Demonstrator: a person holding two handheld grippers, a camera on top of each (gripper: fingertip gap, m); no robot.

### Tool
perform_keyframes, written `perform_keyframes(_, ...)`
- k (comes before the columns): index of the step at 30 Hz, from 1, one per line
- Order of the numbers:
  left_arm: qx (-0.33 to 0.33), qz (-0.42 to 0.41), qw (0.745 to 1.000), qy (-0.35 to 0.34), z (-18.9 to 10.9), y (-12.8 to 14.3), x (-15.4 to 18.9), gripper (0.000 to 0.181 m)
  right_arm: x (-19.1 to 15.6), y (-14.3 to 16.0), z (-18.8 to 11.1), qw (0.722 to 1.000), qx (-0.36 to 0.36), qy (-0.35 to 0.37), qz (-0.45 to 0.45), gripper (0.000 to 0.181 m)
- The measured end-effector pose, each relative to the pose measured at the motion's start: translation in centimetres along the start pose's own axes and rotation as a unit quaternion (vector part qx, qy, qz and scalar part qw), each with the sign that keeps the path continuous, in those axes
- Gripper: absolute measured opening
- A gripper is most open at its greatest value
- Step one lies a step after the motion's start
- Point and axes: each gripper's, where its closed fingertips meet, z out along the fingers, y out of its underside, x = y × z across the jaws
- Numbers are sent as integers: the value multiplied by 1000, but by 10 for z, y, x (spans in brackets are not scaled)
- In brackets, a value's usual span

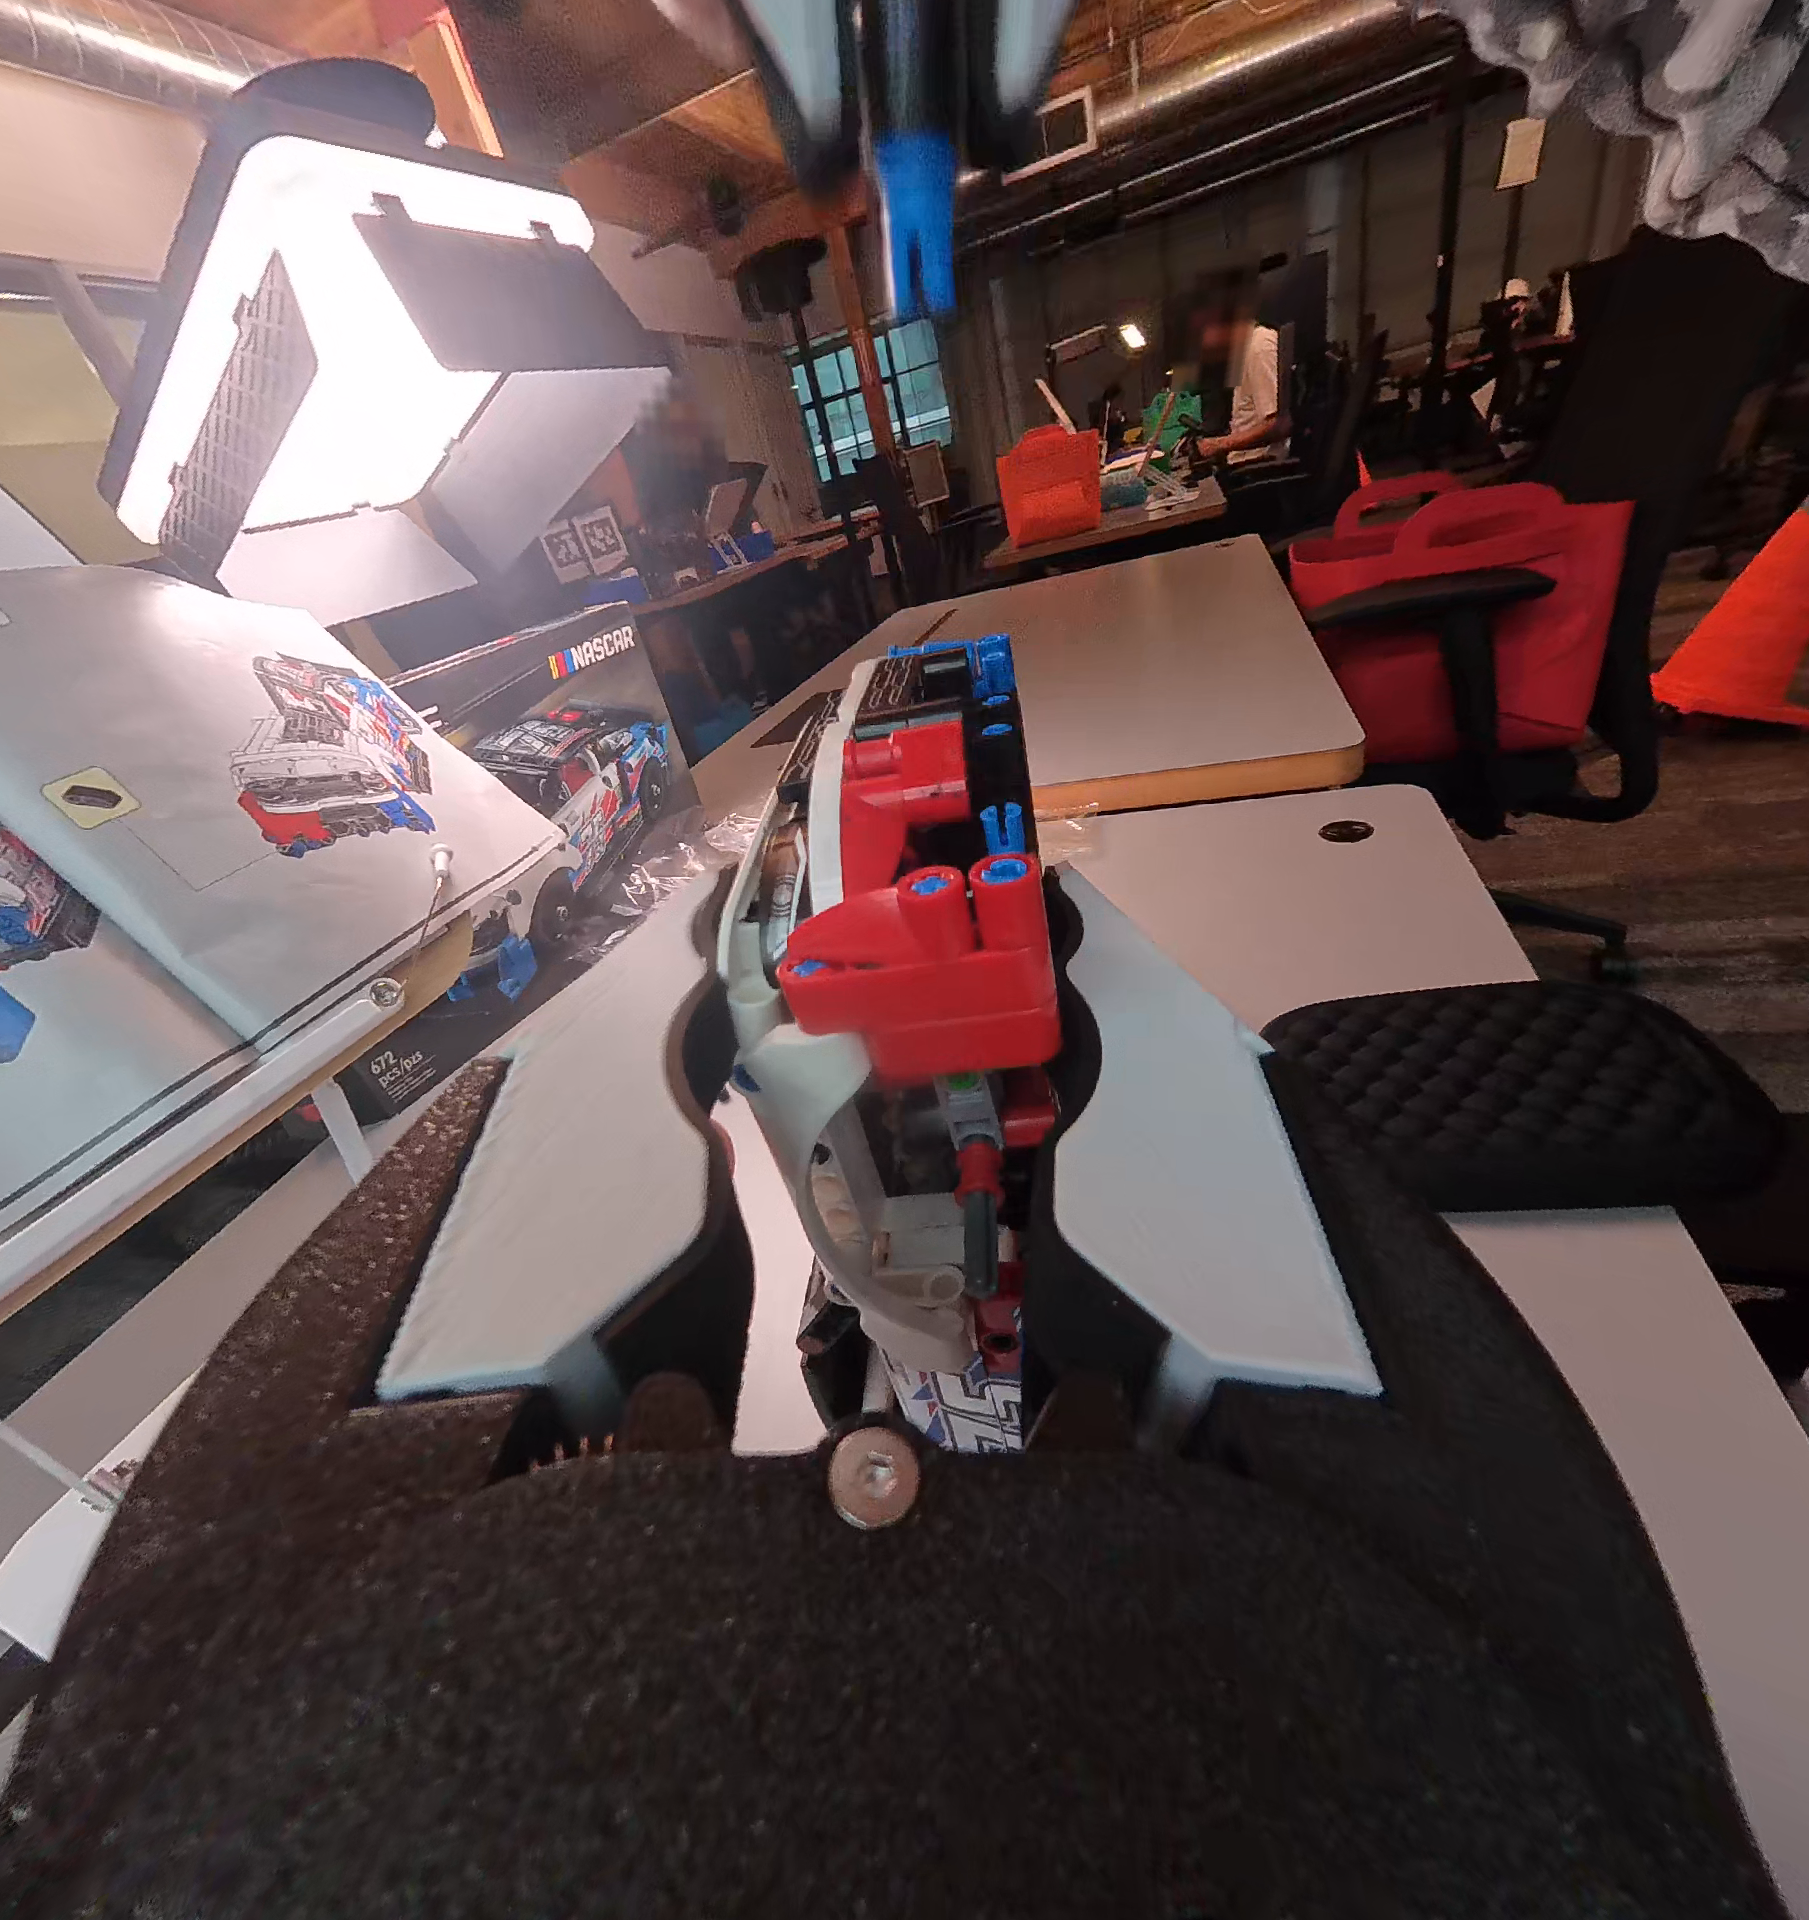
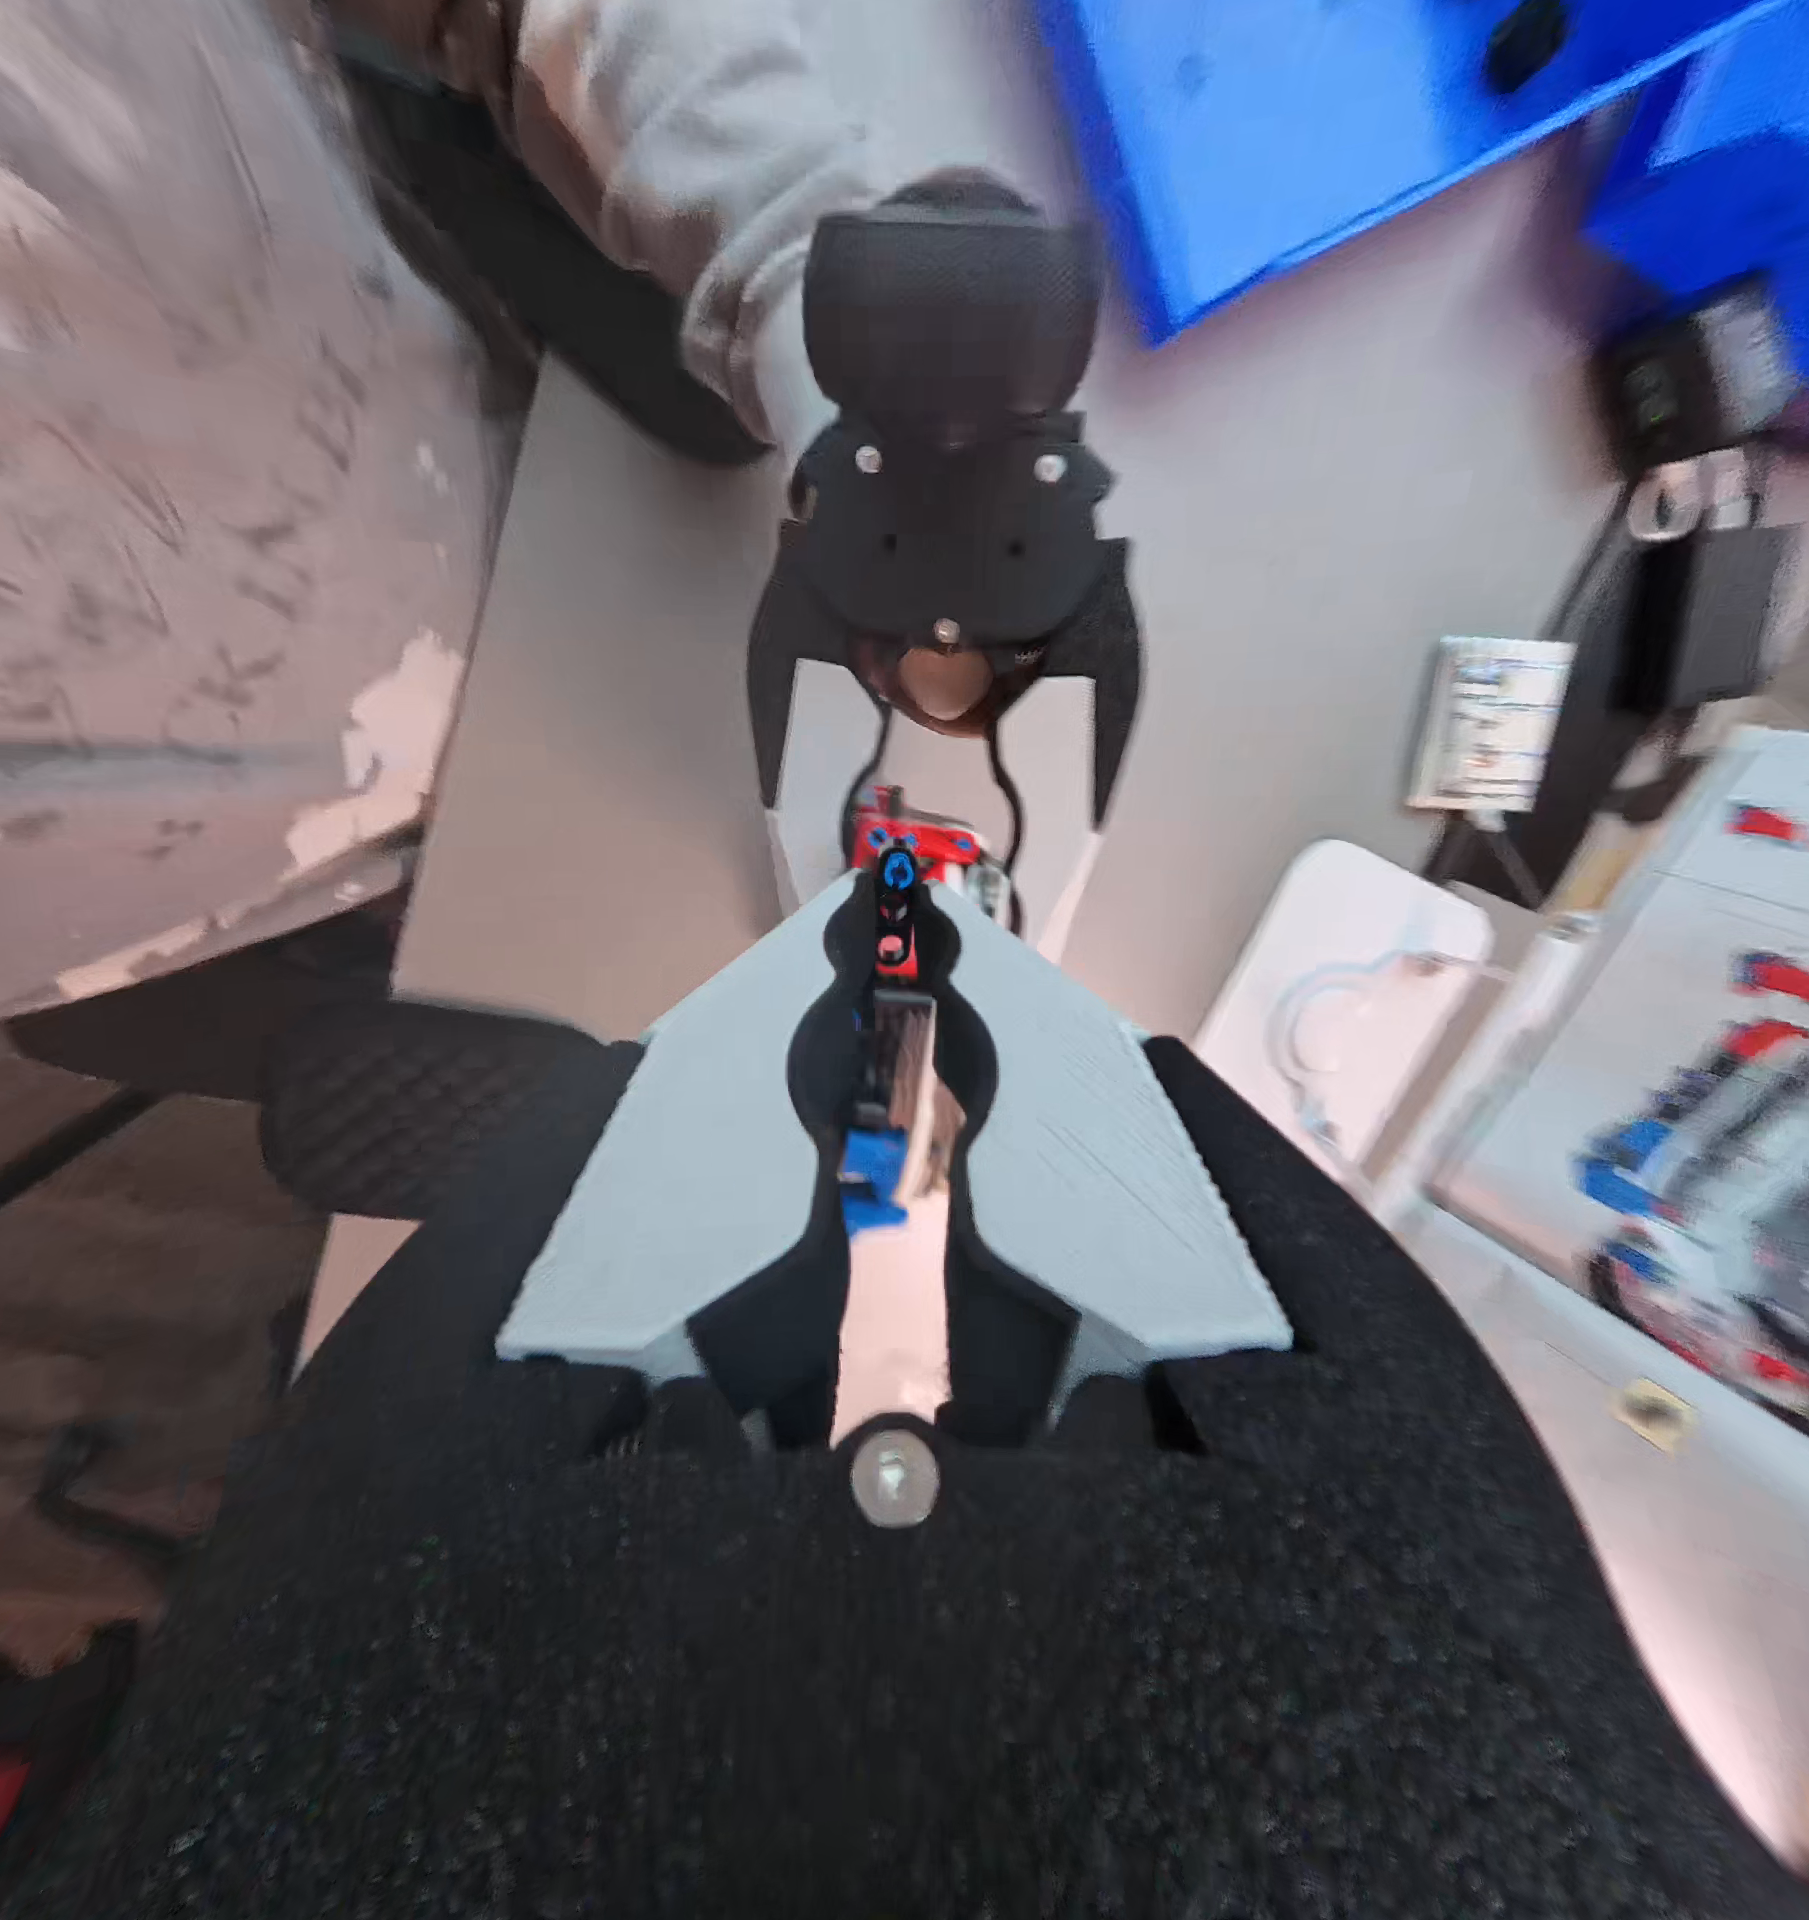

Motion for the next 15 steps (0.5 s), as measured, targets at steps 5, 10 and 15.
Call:
perform_keyframes(5, -11, 7, 1000, 4, 2, 0, 3, 57, 6, 2, -42, 998, 0, 55, 18, 5)
perform_keyframes(10, -13, 2, 1000, 2, 1, 1, 2, 58, -6, 24, -41, 995, 52, 70, 50, 5)
perform_keyframes(15, -11, -3, 1000, 13, -2, 1, 2, 59, -20, 51, -40, 985, 122, 93, 82, 5)
